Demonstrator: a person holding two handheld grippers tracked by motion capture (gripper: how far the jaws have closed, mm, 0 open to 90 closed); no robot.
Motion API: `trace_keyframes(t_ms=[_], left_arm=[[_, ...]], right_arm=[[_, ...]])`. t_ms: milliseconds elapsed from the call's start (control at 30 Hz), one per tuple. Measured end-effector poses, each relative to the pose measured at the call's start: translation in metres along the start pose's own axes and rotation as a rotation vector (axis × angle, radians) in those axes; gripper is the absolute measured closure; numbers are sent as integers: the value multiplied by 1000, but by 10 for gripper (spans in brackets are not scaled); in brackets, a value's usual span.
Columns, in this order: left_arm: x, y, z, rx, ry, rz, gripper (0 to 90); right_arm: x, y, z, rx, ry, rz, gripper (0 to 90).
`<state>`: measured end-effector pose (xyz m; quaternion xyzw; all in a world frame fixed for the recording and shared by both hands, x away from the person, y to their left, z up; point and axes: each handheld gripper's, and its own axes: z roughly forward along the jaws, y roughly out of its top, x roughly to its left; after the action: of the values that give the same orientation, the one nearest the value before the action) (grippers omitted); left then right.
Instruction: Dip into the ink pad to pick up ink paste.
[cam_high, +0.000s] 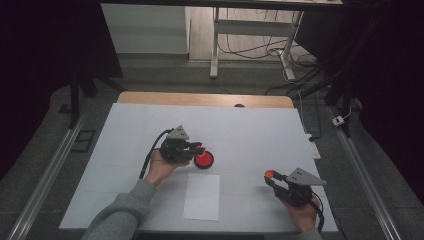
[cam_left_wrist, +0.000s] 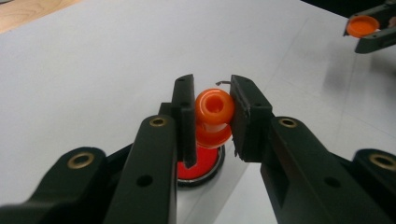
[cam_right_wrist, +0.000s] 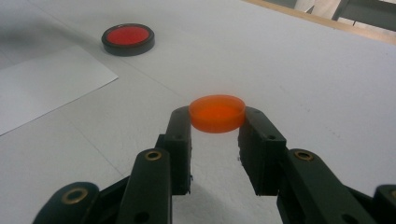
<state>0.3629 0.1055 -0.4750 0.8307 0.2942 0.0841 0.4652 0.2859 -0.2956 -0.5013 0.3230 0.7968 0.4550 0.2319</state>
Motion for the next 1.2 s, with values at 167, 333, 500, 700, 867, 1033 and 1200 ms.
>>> trace_keyframes(t_ms=[167,333,500,700,867,1033,1200], left_arm=[[-2,-4,-13,-9,-5,1,726],[-6,-10,-23,-13,-4,4,726],[-10,-12,-31,-24,-4,10,726],[-14,-15,-35,-25,-9,7,726],[-17,-17,-40,-28,-10,-2,726],[-20,-16,-43,-36,-17,-3,726],[-24,-16,-45,-39,-29,-4,725]], right_arm=[[0,0,1,1,1,1,647],[1,1,0,1,1,-2,647],[0,0,1,2,3,-1,647],[1,0,1,1,5,-1,647],[1,0,1,1,7,-1,647],[0,0,2,-1,8,2,646],[1,0,2,-1,8,0,647]])
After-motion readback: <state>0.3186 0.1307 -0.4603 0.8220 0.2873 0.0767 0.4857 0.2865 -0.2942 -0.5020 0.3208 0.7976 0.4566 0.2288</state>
